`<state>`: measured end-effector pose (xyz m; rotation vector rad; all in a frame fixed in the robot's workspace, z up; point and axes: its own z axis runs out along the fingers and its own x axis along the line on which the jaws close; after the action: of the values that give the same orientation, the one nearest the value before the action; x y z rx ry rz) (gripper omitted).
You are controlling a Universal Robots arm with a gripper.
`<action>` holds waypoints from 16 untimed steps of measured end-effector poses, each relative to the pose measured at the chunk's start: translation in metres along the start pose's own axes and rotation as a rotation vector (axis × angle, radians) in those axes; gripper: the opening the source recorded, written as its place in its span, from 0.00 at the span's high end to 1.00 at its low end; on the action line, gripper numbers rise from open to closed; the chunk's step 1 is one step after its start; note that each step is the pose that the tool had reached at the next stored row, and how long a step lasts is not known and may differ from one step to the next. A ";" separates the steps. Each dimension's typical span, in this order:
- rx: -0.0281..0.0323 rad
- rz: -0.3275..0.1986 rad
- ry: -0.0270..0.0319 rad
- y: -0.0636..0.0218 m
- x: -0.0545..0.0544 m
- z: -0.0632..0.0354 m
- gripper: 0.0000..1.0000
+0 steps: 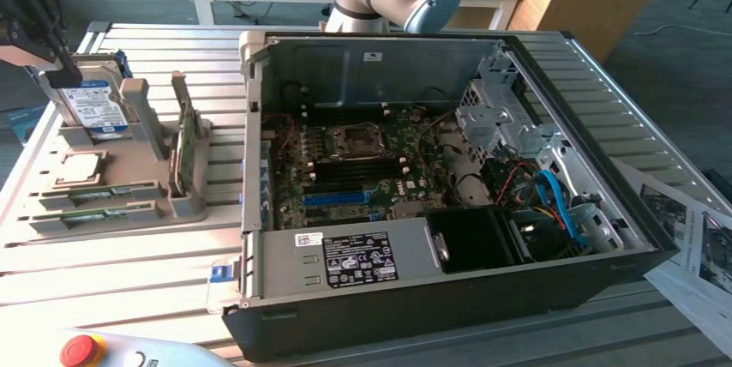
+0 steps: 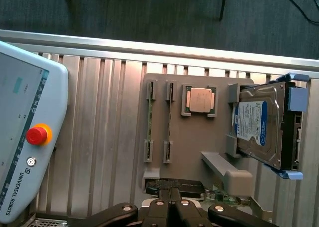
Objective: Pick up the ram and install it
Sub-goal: 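Pick up the ram and move it above insertion slot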
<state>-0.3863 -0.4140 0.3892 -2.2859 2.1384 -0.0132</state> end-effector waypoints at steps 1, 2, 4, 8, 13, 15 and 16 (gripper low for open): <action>0.0002 0.003 -0.0017 0.0000 0.000 0.0000 0.89; 0.0002 0.003 -0.0017 0.0000 0.000 0.0000 0.89; 0.0002 0.003 -0.0017 0.0000 0.000 0.0000 0.89; 0.0003 0.003 -0.0025 0.0000 0.000 0.0000 0.89; 0.0002 0.003 -0.0025 0.0000 0.000 0.0000 0.89; 0.0004 0.004 -0.0038 0.0000 0.000 0.0017 0.89; 0.0004 0.004 -0.0040 0.0000 0.000 0.0020 0.89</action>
<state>-0.3864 -0.4138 0.3872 -2.2800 2.1404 -0.0091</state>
